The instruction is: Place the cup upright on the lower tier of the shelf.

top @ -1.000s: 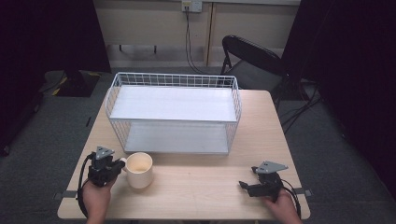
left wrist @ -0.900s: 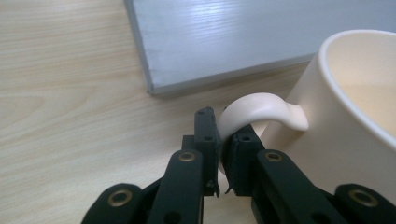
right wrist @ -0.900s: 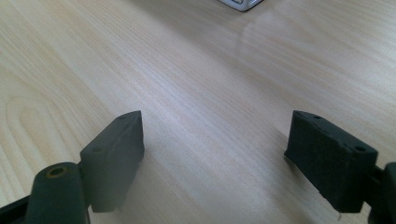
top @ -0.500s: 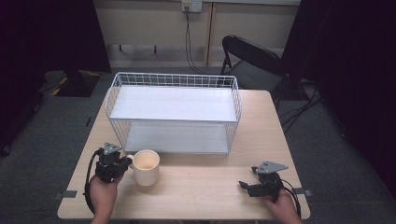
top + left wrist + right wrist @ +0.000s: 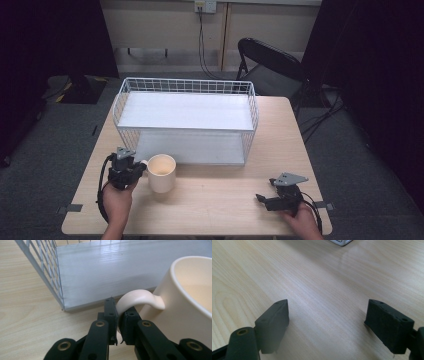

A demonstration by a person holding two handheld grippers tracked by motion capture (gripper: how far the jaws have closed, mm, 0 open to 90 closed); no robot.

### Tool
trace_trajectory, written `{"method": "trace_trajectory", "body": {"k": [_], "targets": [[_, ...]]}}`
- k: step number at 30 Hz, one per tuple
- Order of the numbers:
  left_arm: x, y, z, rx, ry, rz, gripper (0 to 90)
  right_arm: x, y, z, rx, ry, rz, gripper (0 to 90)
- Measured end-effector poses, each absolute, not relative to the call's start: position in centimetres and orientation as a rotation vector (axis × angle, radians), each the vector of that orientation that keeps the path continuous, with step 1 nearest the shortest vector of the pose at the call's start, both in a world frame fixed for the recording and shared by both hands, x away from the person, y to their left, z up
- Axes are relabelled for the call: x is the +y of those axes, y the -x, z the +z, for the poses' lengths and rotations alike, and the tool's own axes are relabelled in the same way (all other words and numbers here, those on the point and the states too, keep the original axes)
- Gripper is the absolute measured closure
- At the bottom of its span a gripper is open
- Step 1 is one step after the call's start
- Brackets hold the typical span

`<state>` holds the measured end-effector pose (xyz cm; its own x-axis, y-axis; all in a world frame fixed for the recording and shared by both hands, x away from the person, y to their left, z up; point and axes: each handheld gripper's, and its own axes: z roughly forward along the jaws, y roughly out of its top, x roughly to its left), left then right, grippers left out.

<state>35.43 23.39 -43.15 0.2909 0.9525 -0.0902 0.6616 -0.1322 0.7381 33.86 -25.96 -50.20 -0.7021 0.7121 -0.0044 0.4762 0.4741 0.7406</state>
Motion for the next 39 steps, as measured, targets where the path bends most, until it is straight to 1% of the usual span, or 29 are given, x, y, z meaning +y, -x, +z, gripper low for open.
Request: {"method": "trace_trajectory", "body": {"k": [7,11,26,39], "targets": [[22.8,-36.1,-43.1,1.457,-1.853,0.533,85.2,-26.0,-33.9,-50.2,2.413,-1.007,1.066,18.4],[22.4,-36.5,-43.0,1.452,-1.873,0.539,85.2,-26.0,-33.9,-50.2,2.413,-1.007,1.066,18.3],[21.3,-37.5,-42.8,1.47,-1.819,0.574,85.1,-26.0,-33.9,-50.2,2.413,-1.007,1.066,18.3],[20.3,-38.3,-42.6,1.478,-1.821,0.602,85.1,-25.9,-33.9,-50.2,2.417,-1.002,1.065,17.6]]}}
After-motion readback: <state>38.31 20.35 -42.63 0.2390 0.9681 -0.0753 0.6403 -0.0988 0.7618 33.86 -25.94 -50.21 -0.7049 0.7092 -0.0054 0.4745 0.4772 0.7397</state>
